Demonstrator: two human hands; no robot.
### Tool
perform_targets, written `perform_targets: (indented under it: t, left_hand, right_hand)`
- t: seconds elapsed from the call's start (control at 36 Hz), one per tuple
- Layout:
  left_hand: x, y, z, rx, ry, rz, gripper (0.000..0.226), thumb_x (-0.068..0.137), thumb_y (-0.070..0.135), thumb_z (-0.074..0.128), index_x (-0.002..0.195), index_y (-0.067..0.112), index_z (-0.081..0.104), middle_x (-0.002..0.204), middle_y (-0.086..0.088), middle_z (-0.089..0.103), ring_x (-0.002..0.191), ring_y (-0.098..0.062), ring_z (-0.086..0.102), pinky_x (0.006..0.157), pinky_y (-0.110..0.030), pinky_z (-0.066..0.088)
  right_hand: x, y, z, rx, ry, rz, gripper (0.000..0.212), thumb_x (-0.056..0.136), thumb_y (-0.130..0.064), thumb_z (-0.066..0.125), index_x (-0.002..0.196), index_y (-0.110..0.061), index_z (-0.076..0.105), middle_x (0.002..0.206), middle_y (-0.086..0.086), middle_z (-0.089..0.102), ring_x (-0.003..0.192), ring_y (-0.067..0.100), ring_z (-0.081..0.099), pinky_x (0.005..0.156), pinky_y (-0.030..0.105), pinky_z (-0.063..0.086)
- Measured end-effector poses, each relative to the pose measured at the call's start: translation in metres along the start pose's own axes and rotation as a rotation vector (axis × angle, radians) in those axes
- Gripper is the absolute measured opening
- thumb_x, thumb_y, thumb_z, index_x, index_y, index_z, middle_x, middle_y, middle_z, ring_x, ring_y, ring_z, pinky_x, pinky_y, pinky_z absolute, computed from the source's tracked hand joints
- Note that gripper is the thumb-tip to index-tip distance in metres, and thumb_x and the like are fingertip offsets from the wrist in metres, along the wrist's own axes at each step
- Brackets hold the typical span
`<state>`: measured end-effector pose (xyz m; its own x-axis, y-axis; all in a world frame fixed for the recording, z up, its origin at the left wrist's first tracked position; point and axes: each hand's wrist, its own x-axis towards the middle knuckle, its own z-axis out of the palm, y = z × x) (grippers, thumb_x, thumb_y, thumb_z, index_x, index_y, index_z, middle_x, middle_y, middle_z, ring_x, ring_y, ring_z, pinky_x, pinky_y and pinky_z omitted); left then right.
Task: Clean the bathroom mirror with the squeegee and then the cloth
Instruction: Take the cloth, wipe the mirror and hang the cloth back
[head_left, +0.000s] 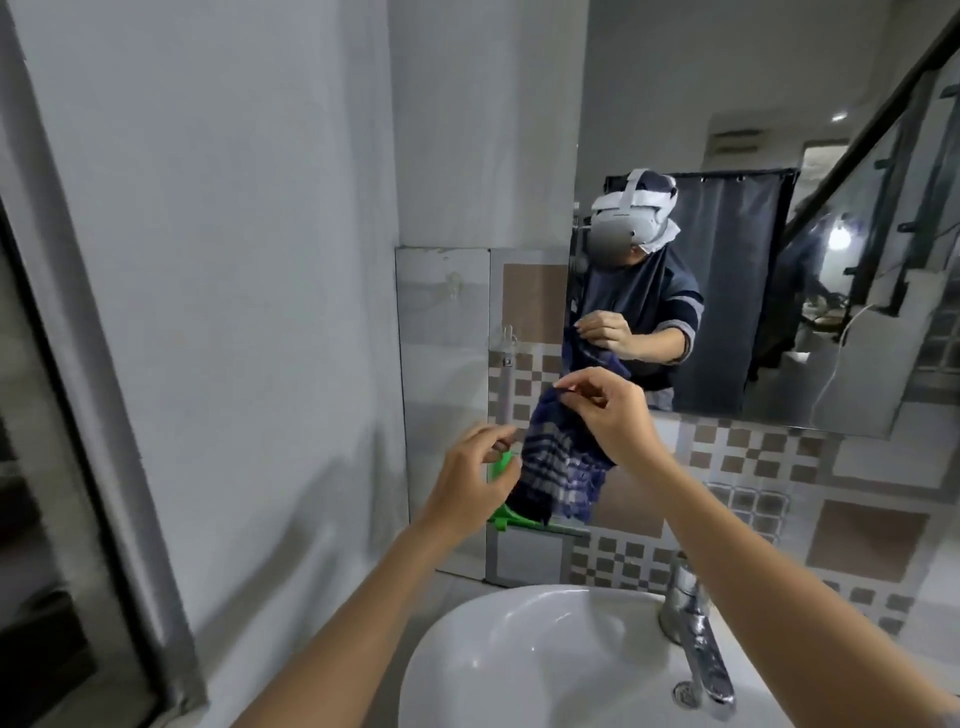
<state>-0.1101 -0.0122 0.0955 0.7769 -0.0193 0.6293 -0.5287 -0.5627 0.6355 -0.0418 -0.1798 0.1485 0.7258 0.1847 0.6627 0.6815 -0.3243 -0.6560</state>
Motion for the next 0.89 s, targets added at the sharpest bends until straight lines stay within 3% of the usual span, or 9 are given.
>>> perform_targets:
  t: [0.08, 0.19, 0.31, 0.39, 0.5, 0.64, 0.72, 0.78, 0.89]
  left_hand:
    - [0.000, 0.008, -0.003, -0.081, -0.022, -0.053, 0.044, 0.093, 0.018, 0.049, 0.136, 0.013, 0.039, 0.129, 0.005, 0.043, 0.119, -0.007, 0.044, 0.102, -0.023, 0.037]
    - [0.004, 0.015, -0.009, -0.100, 0.006, -0.051, 0.042, 0.097, 0.020, 0.041, 0.138, 0.014, 0.035, 0.137, 0.005, 0.039, 0.124, -0.005, 0.039, 0.103, -0.020, 0.032]
    - [0.004, 0.016, -0.012, -0.062, 0.025, -0.015, 0.030, 0.096, 0.017, 0.043, 0.125, 0.011, 0.050, 0.117, 0.001, 0.056, 0.106, -0.010, 0.053, 0.093, -0.023, 0.044]
    - [0.004, 0.012, -0.018, -0.066, 0.038, -0.008, 0.023, 0.093, 0.018, 0.049, 0.112, 0.009, 0.060, 0.101, -0.007, 0.066, 0.093, -0.016, 0.061, 0.083, -0.024, 0.051]
    - [0.011, 0.007, -0.036, -0.038, 0.071, -0.001, 0.020, 0.090, 0.017, 0.057, 0.106, 0.010, 0.066, 0.097, -0.006, 0.070, 0.088, -0.015, 0.064, 0.079, -0.021, 0.052]
    - [0.031, 0.000, -0.059, -0.029, -0.006, -0.001, 0.022, 0.085, 0.011, 0.062, 0.106, 0.011, 0.068, 0.098, -0.002, 0.071, 0.089, -0.010, 0.065, 0.080, -0.015, 0.051]
    - [0.049, -0.001, -0.070, -0.003, -0.009, 0.017, 0.025, 0.084, 0.008, 0.063, 0.108, 0.011, 0.067, 0.100, 0.000, 0.070, 0.089, -0.006, 0.064, 0.081, -0.013, 0.049]
    - [0.064, 0.000, -0.077, 0.004, 0.023, 0.038, 0.024, 0.083, 0.006, 0.064, 0.106, 0.011, 0.068, 0.099, 0.000, 0.070, 0.086, -0.003, 0.063, 0.081, -0.013, 0.049]
    - [0.094, -0.004, -0.088, -0.004, 0.165, 0.068, 0.021, 0.083, 0.006, 0.064, 0.102, 0.012, 0.070, 0.097, 0.001, 0.071, 0.083, 0.003, 0.062, 0.080, -0.009, 0.048]
  right_hand:
    - [-0.002, -0.010, 0.003, -0.038, -0.075, -0.088, 0.019, 0.082, 0.002, 0.063, 0.085, -0.016, 0.068, 0.088, 0.003, 0.067, 0.085, 0.016, 0.062, 0.078, 0.015, 0.048]
    - [-0.007, -0.016, 0.006, -0.013, -0.104, -0.140, 0.023, 0.082, 0.005, 0.063, 0.086, -0.017, 0.069, 0.089, 0.006, 0.067, 0.086, 0.019, 0.064, 0.081, 0.013, 0.049]
    - [-0.010, -0.024, 0.008, 0.046, -0.100, -0.128, 0.017, 0.081, 0.006, 0.063, 0.088, -0.007, 0.071, 0.090, 0.012, 0.068, 0.085, 0.018, 0.065, 0.080, 0.015, 0.051]
    - [-0.010, -0.028, 0.007, 0.014, -0.095, -0.129, 0.018, 0.082, 0.004, 0.063, 0.088, -0.012, 0.070, 0.088, 0.006, 0.067, 0.083, 0.014, 0.063, 0.078, 0.013, 0.050]
    - [-0.006, -0.031, 0.005, -0.128, -0.105, -0.190, 0.013, 0.080, 0.002, 0.066, 0.088, -0.007, 0.072, 0.086, 0.003, 0.065, 0.078, 0.013, 0.061, 0.075, 0.011, 0.048]
    - [0.007, -0.035, 0.009, -0.233, -0.096, -0.223, 0.012, 0.077, 0.003, 0.069, 0.086, -0.004, 0.073, 0.083, 0.003, 0.064, 0.074, 0.012, 0.060, 0.072, 0.004, 0.045]
    - [0.023, -0.039, 0.016, -0.259, -0.048, -0.218, 0.011, 0.076, 0.003, 0.070, 0.085, -0.004, 0.073, 0.083, 0.009, 0.068, 0.073, 0.017, 0.062, 0.074, 0.015, 0.050]
    - [0.037, -0.042, 0.021, -0.271, -0.016, -0.212, 0.011, 0.076, 0.002, 0.070, 0.084, -0.005, 0.073, 0.083, 0.010, 0.069, 0.074, 0.019, 0.063, 0.075, 0.022, 0.051]
    - [0.070, -0.049, 0.034, -0.237, 0.061, -0.187, 0.007, 0.077, 0.000, 0.069, 0.081, -0.006, 0.069, 0.078, 0.006, 0.069, 0.072, 0.015, 0.062, 0.069, 0.013, 0.047]
